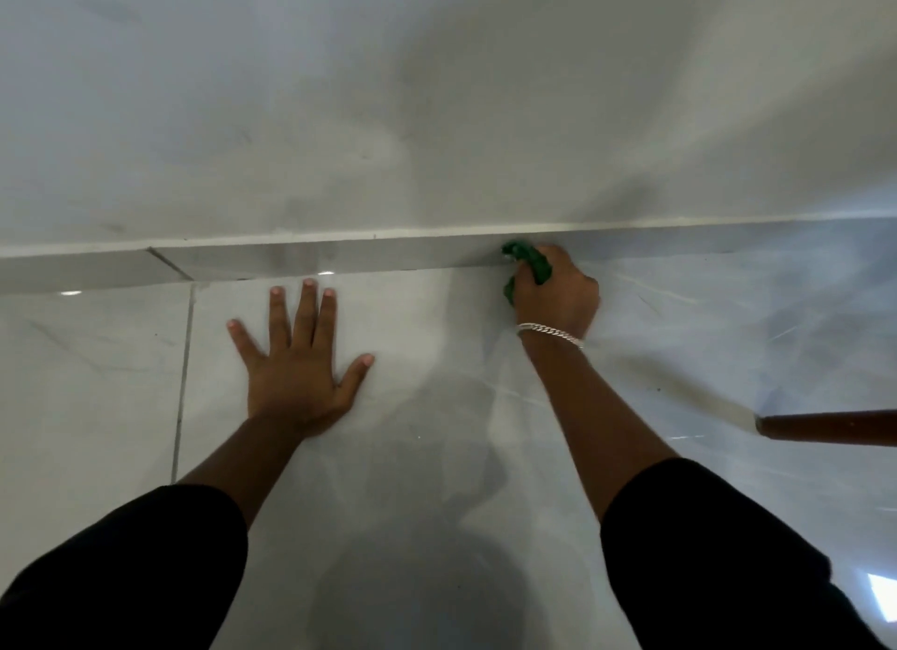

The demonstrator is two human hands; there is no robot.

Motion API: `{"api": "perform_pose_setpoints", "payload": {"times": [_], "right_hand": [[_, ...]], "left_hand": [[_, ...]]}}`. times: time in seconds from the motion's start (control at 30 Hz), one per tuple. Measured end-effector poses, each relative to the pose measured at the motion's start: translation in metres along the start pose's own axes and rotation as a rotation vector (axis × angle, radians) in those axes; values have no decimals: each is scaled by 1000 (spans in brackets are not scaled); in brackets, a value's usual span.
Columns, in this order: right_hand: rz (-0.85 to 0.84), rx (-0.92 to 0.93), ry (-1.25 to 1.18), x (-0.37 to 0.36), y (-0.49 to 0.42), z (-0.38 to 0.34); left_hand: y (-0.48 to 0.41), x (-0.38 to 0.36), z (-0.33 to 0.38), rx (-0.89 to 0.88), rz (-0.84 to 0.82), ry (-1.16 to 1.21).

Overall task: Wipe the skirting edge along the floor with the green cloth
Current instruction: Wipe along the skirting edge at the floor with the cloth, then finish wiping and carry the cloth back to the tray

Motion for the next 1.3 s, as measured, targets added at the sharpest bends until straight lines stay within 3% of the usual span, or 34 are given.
{"api": "perform_pose_setpoints", "payload": {"times": [0.1,0.17,0.2,0.27,0.33,0.53,0.67,0.8,0.9,1.03,1.2,1.3], "right_hand": [[-109,225,-176,-25,35,-60],[-232,231,-295,-33,55,-90],[-283,189,-342,-33,60,-98],[-340,138,-376,-17,69,-103],[-374,155,-378,23,87,-106],[-504,33,-528,170,127,-149],[-430,-214,-691,308,109,-177],[-492,-480,-690,443,84,-186],[-540,-652,-831,525,69,-184],[-512,-663,-799,615,39,-161],[-394,-663,-667,700,-18,-78],[-322,-683,-583,736,-75,-6]], "left_hand": [[2,0,1,32,-57,20],[-3,10,1,62,-136,57],[-6,20,-1,98,-207,188],[0,59,2,280,-346,765],[23,105,20,399,-316,1229],[105,254,92,500,-357,1817],[154,369,132,630,-341,1855],[202,500,188,555,-519,1883],[229,564,233,518,-636,1926],[238,622,306,414,-767,1798],[223,644,428,376,-605,1374],[202,638,520,322,-595,1283]]}}
Point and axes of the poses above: each hand's wrist, its own y-axis away from the middle knuckle, its own x-axis out of the back of the hand, z = x × y, the point moved 4 cm from there along -y, towards the middle knuckle, and after that the axes turned 2 degrees about z, right-handed, at the moved point
